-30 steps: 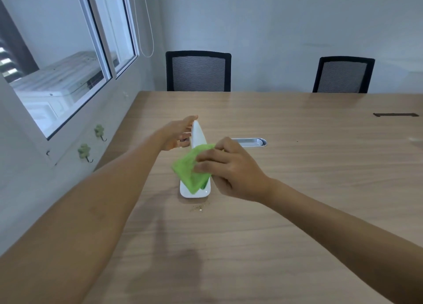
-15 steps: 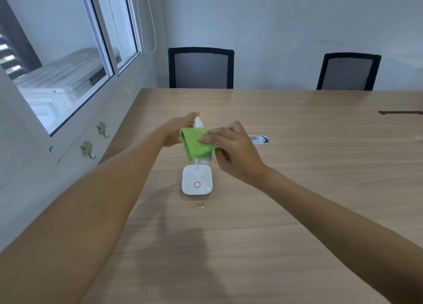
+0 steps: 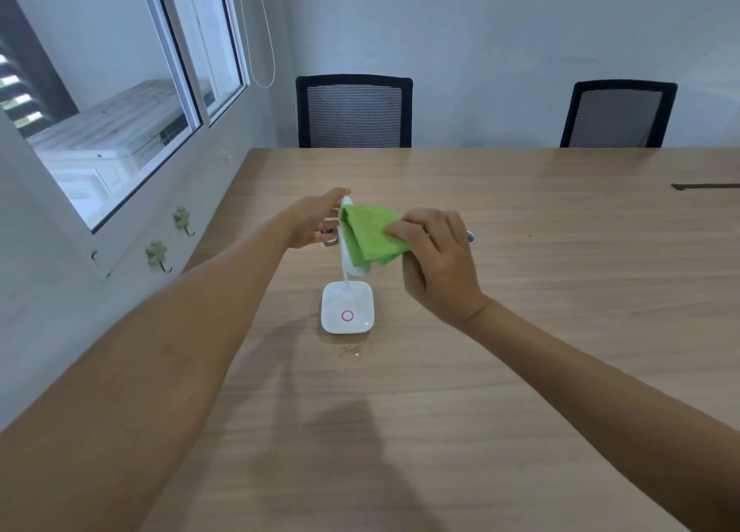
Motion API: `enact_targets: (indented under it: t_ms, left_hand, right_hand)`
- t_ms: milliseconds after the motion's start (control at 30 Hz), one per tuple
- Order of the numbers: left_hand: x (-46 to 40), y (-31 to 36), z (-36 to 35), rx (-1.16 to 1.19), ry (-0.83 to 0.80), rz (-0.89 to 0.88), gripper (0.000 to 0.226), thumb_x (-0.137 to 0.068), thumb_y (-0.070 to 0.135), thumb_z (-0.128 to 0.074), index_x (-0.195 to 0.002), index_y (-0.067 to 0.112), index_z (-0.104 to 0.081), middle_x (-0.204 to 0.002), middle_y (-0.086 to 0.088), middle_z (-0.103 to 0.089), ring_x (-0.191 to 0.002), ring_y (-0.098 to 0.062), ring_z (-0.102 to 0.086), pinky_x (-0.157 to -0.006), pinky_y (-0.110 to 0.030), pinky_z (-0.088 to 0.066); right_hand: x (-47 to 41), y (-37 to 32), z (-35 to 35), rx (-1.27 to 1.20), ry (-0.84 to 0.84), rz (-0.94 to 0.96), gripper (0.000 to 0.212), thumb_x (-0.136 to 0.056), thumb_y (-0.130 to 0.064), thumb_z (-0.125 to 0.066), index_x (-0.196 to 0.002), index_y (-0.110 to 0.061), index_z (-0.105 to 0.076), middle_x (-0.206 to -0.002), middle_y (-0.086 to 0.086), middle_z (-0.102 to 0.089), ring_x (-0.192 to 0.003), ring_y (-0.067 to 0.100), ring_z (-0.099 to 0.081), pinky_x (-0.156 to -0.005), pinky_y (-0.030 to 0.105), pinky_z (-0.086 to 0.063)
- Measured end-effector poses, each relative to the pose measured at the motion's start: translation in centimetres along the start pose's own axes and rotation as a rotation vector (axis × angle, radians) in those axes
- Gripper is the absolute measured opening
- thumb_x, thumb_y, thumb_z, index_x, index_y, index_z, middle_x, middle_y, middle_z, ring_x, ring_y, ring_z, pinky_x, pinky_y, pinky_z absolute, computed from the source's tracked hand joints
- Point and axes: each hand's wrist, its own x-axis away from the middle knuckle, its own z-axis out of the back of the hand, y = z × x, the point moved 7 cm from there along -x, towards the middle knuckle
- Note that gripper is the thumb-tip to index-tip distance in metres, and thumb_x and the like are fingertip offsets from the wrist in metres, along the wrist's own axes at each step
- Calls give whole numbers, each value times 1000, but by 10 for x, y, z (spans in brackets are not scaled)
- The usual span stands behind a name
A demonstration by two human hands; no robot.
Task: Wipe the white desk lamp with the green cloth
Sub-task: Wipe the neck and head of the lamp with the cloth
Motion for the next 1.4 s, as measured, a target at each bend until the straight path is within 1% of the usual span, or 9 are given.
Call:
enact_targets:
  t_ms: [167,400,567,667,767,867,1167,1333,1400]
  left_hand:
    - [-2,0,1,-40,7,-3,39,-88,47,-51,-109,15,-58,-98,1,-61,-81,-15,-59,-66,-25,-49]
    - [-2,0,1,-25,26,22,36,-86,47,-54,-102,16,-60,-83,3,-57,-73,-12,-55,-63,-21,-48]
    - [1,1,1,-15,6,4,34,-88,44,-53,-106,16,-58,-87,1,-59,-73,-13,-57,-60,-22,-48]
    - [2,0,-2,10,-68,-1,33,-87,43,-54,-106,16,-59,-94,-2,-59,-79,-16,-58,-66,-27,-50]
    - [0,3,1,-6,-27,-37,43,-93,38,-48,-128,13,-53,-102,-3,-58,-91,-20,-57,-83,-32,-52]
    - [2,5,-1,-89,-1,-59,31,-94,37,-45,-117,17,-54,-98,2,-59,-81,-11,-58,-68,-18,-52]
    - [7,3,-1,-42,43,5,37,-87,48,-52,-104,16,-59,-85,4,-57,-72,-11,-57,-61,-21,-50]
    - [6,-9,11,-33,143,-27,48,-91,51,-44,-120,16,-57,-114,1,-59,-98,-16,-59,-80,-30,-51]
    - [8,-25,21,-127,186,-20,32,-92,40,-46,-107,16,-60,-108,-1,-57,-97,-17,-56,-86,-33,-46]
  right_hand:
    - [2,-8,-17,-12,-166,60,29,-77,2,-44,-96,-11,-61,-92,15,-68,-75,35,-56,-67,42,-48]
    - [55,-28,7,18,-66,259,25,-90,-8,-34,-101,-13,-56,-103,6,-54,-75,29,-56,-71,35,-47]
    - [13,-9,14,-14,73,94,24,-86,-3,-36,-99,-11,-54,-102,6,-52,-79,31,-54,-74,36,-42]
    - [-15,-2,0,-36,-9,32,30,-74,5,-46,-99,-8,-56,-96,14,-65,-78,36,-58,-70,41,-48]
    - [-18,-3,-15,-43,-143,42,30,-73,5,-48,-98,-5,-61,-94,15,-68,-78,36,-59,-68,43,-50]
    - [3,-9,-15,-44,-175,89,29,-74,7,-51,-95,-3,-67,-93,15,-69,-77,35,-60,-67,42,-51]
    - [69,2,15,-68,-91,64,21,-86,-1,-41,-103,-5,-53,-94,18,-67,-82,32,-58,-74,38,-48]
    - [106,27,-16,-63,-302,-91,25,-80,-2,-45,-104,-5,-52,-94,16,-66,-83,30,-55,-76,37,-48]
    - [120,36,-38,-94,-450,-191,29,-79,-9,-43,-105,-7,-53,-94,14,-67,-82,29,-56,-72,37,-49]
